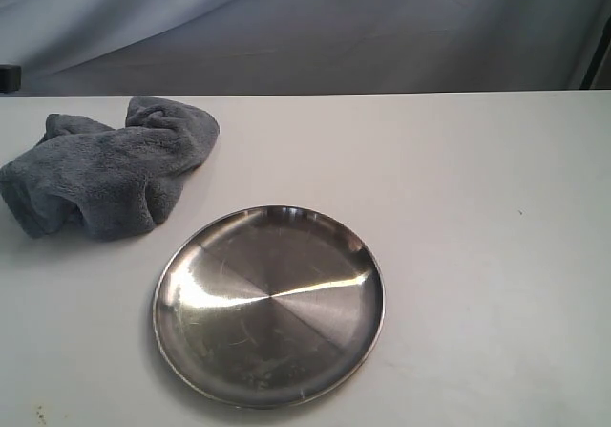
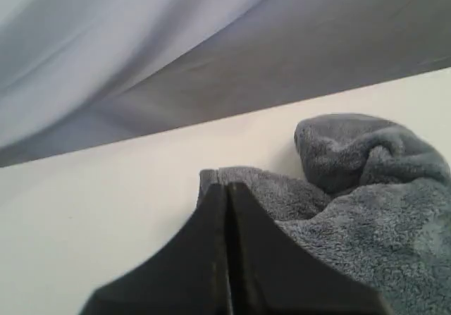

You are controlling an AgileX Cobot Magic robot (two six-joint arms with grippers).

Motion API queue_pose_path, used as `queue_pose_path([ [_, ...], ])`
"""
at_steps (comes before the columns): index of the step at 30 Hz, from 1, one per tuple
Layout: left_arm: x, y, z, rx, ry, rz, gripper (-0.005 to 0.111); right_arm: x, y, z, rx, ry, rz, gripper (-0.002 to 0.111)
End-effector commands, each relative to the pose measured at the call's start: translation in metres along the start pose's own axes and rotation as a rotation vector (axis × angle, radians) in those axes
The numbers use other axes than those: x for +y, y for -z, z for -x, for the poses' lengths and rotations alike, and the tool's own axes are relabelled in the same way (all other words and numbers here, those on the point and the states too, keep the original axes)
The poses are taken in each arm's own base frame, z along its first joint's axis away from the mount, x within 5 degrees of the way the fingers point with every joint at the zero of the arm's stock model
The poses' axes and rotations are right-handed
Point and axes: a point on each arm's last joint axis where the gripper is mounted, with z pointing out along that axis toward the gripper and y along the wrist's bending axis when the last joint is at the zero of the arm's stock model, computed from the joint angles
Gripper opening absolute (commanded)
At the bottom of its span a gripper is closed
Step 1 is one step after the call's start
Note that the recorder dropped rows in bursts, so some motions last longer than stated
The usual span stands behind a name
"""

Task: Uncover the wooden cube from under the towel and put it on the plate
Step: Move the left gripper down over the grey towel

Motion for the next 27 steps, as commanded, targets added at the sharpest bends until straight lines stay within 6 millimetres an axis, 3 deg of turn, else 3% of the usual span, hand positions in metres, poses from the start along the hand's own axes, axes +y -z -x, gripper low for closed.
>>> queue_pose_path([
  [1, 0.002, -0.019, -0.007, 0.157, -0.058, 0.023, 0.0, 0.0, 0.0, -0.001, -0.004, -0.007, 0.002, 0.0],
  [4, -0.013, -0.034, -0.01, 0.32, -0.128, -0.045, 0.0, 0.0, 0.0, -0.001, -0.004, -0.007, 0.002, 0.0],
  [5, -0.027, -0.043, -0.01, 0.386, -0.124, -0.147, 0.0, 0.0, 0.0, -0.001, -0.004, -0.007, 0.002, 0.0],
  [8, -0.044, -0.057, -0.005, 0.507, -0.077, -0.319, 0.0, 0.0, 0.0, -0.001, -0.004, -0.007, 0.002, 0.0],
  [15, -0.044, -0.073, -0.004, 0.544, -0.102, -0.311, 0.0, 0.0, 0.0, -0.001, -0.004, -0.007, 0.002, 0.0],
  [23, -0.032, -0.078, -0.004, 0.533, -0.095, -0.167, 0.0, 0.0, 0.0, -0.001, -0.004, -0.007, 0.002, 0.0],
  [27, -0.035, -0.083, -0.022, 0.678, -0.143, -0.195, 0.0, 0.0, 0.0, -0.001, -0.004, -0.007, 0.002, 0.0],
])
